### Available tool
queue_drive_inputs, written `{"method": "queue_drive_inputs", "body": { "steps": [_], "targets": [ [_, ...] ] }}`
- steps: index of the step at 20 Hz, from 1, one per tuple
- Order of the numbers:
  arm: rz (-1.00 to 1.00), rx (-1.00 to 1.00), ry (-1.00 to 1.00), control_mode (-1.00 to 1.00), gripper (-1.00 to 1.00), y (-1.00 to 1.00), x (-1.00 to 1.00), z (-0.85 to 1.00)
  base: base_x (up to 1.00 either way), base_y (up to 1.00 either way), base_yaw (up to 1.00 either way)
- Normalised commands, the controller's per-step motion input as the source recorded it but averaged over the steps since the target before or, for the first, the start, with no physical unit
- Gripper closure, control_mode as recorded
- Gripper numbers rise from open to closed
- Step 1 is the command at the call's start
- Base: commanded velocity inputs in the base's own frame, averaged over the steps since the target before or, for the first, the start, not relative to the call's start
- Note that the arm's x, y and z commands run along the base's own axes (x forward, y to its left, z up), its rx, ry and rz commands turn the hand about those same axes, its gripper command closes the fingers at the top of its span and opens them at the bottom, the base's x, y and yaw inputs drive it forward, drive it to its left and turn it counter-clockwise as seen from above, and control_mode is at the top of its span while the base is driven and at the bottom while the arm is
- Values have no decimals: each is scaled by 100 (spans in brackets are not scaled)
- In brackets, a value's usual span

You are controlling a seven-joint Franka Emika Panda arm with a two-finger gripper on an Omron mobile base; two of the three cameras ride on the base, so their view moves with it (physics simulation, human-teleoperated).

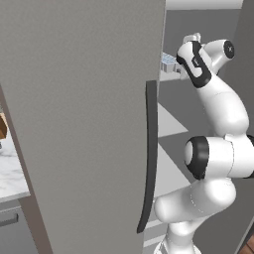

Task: Open the freezer door, pick up the ice cube tray from the freezer, and place it on the dining counter.

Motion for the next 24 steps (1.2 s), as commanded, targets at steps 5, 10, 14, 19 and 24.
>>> {"method": "queue_drive_inputs", "body": {
  "steps": [5, 10, 14, 19, 24],
  "targets": [
    [0, 0, 0, -100, -100, 0, 0, 0, 0, 0, 0],
    [0, 0, 0, -100, -100, 0, 0, 0, 0, 0, 0],
    [0, 0, 0, -100, -100, 0, 0, 0, 0, 0, 0],
    [0, 0, 0, -100, 100, 0, 0, 0, 0, 0, 0],
    [0, 0, 0, -100, 100, 0, 0, 0, 0, 0, 0]
  ]
}}
